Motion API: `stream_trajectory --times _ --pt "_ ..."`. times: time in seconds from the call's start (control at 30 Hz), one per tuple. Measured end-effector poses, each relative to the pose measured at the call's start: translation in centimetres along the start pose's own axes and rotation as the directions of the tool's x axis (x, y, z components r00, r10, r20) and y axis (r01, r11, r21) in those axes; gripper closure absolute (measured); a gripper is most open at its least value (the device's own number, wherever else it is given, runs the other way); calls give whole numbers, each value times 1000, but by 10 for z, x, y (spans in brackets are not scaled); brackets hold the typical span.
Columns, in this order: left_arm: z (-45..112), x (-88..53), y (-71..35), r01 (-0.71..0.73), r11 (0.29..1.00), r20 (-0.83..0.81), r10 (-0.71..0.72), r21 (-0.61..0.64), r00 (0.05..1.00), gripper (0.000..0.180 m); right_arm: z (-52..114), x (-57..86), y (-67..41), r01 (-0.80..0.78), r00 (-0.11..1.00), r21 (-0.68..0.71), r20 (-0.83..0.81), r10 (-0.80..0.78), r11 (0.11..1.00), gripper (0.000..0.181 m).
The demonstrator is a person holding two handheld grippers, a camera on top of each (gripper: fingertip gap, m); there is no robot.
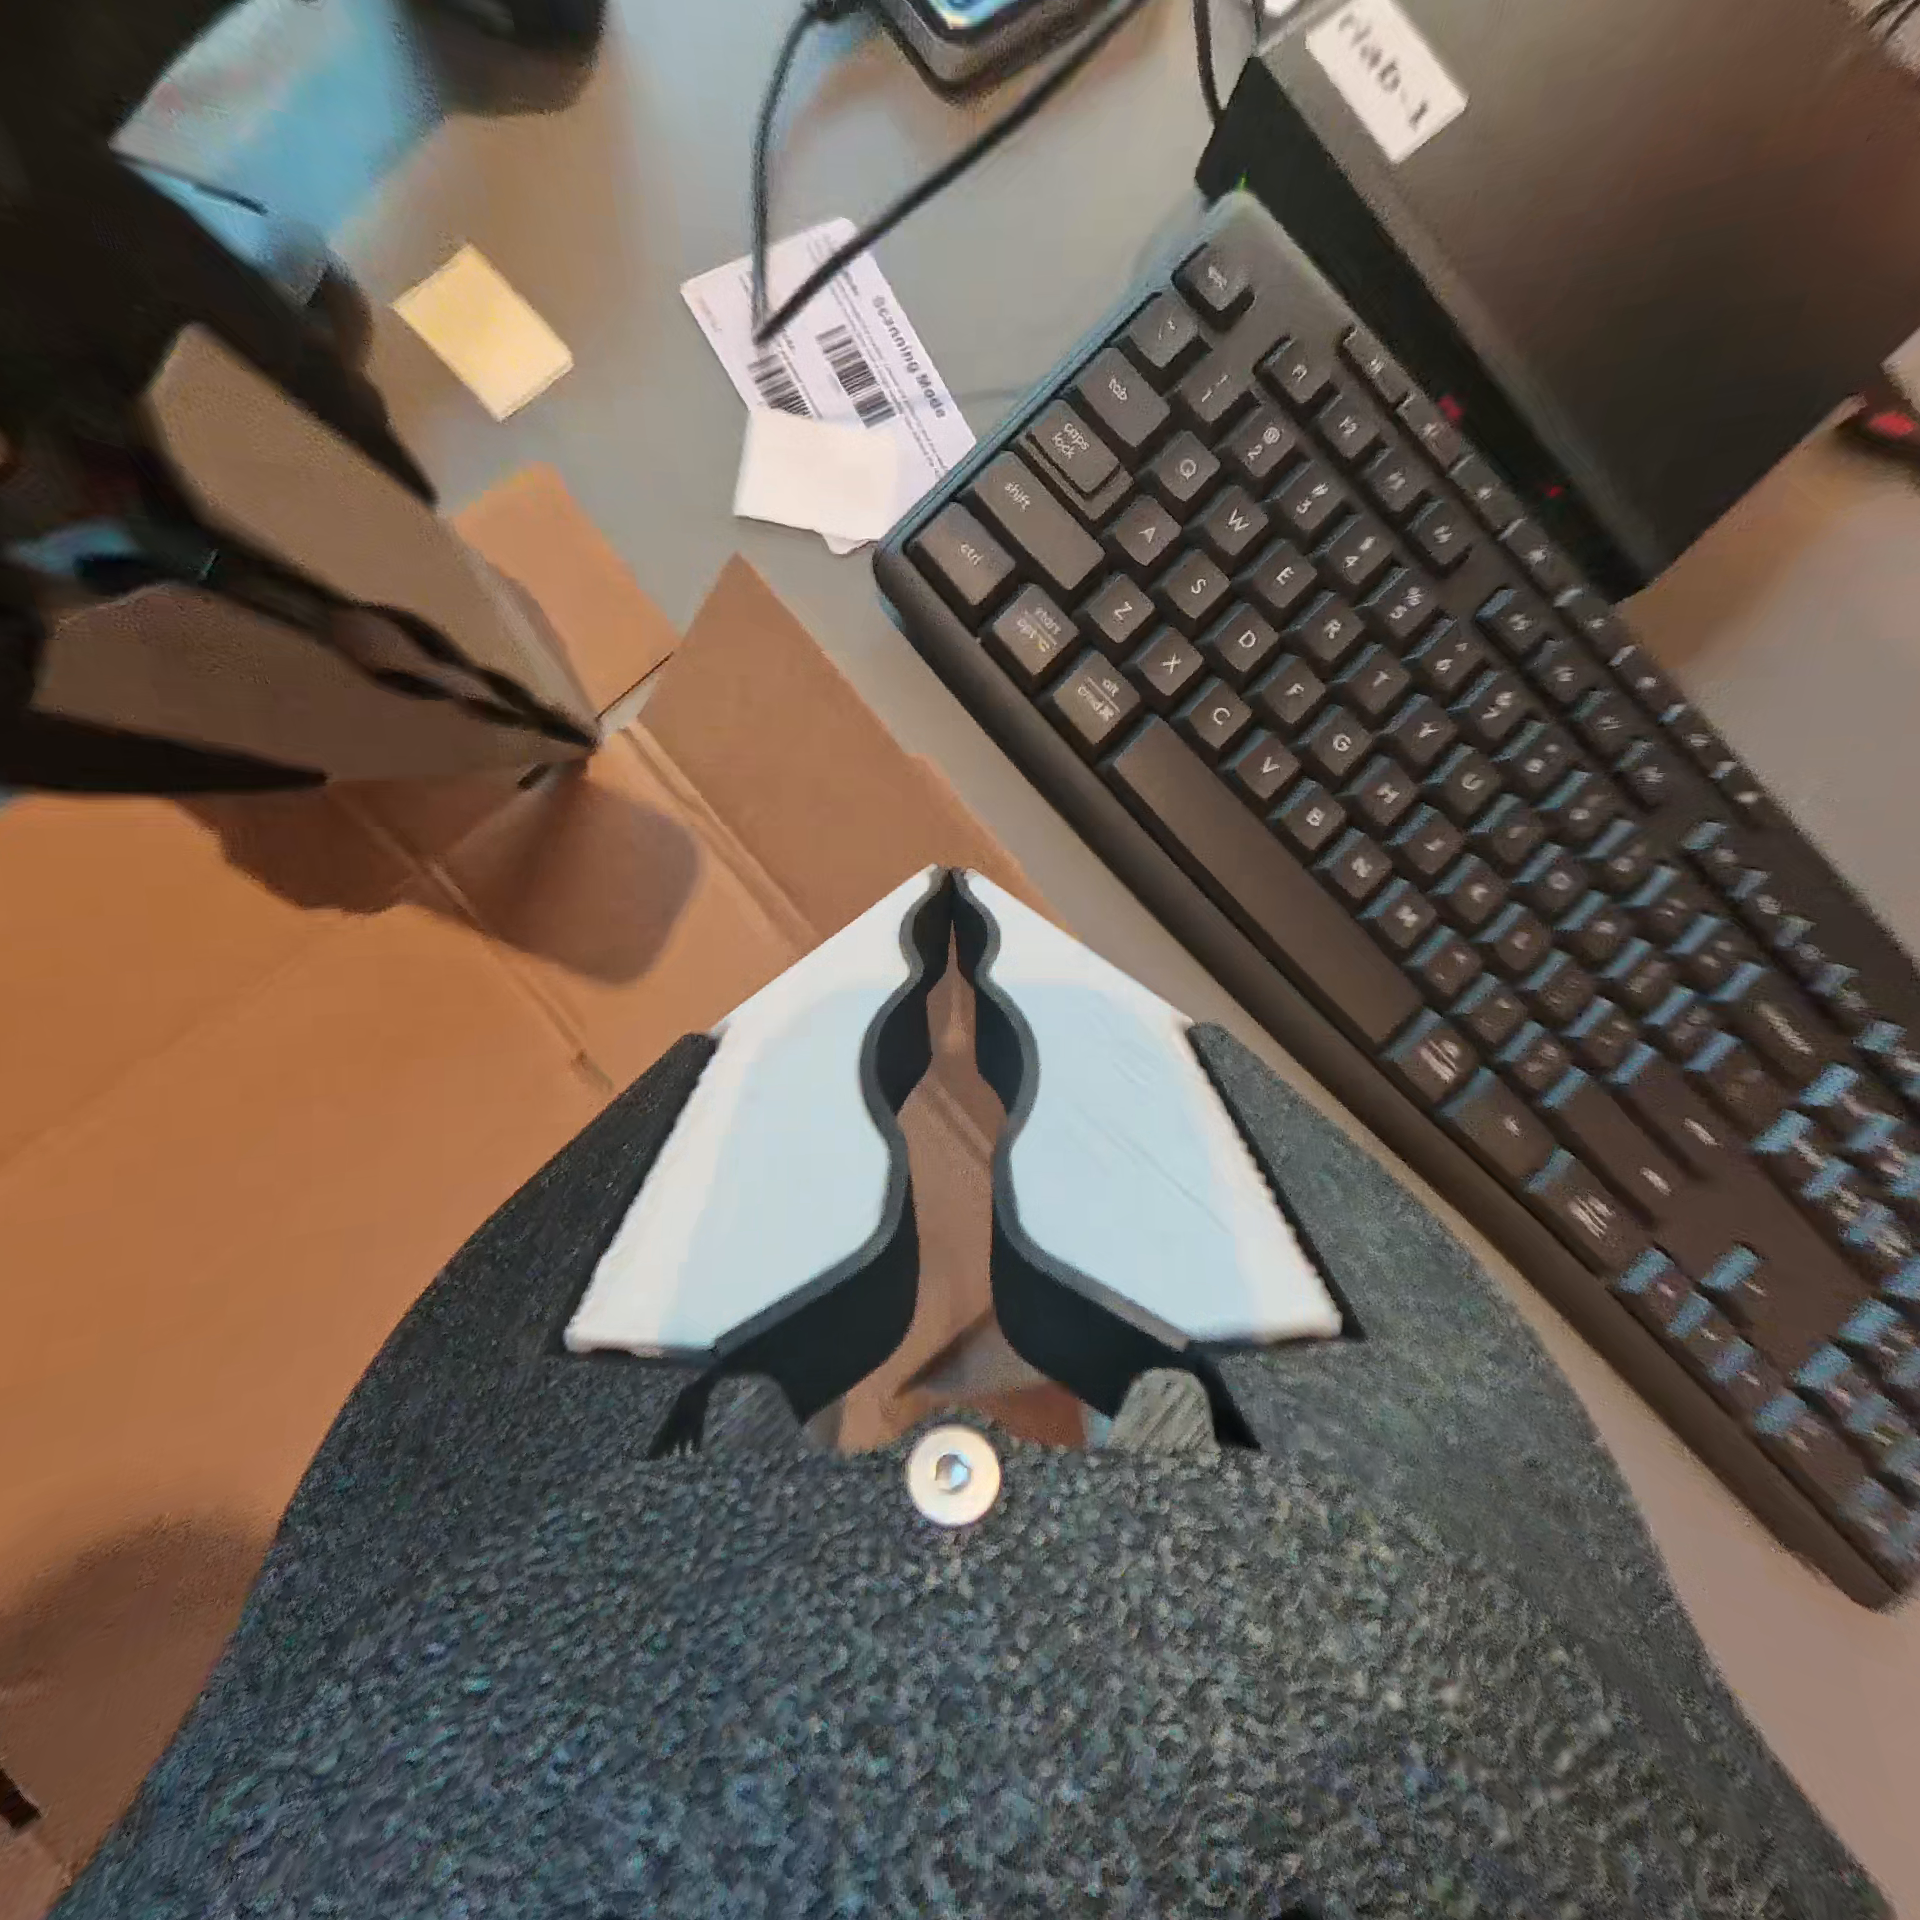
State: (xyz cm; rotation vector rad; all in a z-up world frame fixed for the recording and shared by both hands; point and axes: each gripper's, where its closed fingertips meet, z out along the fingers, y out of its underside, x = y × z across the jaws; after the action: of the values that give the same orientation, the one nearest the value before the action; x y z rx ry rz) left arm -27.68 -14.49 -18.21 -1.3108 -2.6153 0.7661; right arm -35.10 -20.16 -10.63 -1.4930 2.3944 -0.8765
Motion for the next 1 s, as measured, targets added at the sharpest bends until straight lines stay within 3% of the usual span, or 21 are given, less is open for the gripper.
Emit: stream_trajectory --times 0.03,0.17,0.23,0.37,0.53,0.6,0.7,0.8,0.9,1.0 --pt "0 0 0 -3 1000 4 3 -2 1000 180 -6 -2 7 32 999 -21 -36 -33 999 181" --pt "-1 1 1 4 1000 4 -4 -19 1000 180 29 7 78 57 985 -342 -134 -109 938 181" --pt "-6 -1 -5 -10 999 36 11 -38 999 180 37 9 74 41 981 -277 -171 -91 960 181" --pt "-24 3 -69 -64 990 51 58 129 997 180 37 9 73 -30 983 -241 -185 -16 970 181" --pt "16 -5 -79 -59 998 34 59 4 998 180 33 7 66 -320 947 -81 -55 316 944 181" --pt "32 -3 -67 -80 995 29 82 -58 996 180 18 7 57 -363 932 3 -29 363 932 181" --pt "37 -5 -69 -117 992 64 120 -42 991 180 -34 8 35 -346 933 180 -35 357 921 181" --pt "37 -4 -70 -132 990 54 134 -39 990 180 -95 30 63 -379 895 249 -147 422 891 181" --pt "37 -5 -69 -141 989 43 142 -34 989 180 -116 65 148 -497 814 94 -293 501 863 181" --pt "38 -4 -69 -145 989 50 147 -33 988 180 -93 74 209 -574 797 -120 -307 519 810 181"
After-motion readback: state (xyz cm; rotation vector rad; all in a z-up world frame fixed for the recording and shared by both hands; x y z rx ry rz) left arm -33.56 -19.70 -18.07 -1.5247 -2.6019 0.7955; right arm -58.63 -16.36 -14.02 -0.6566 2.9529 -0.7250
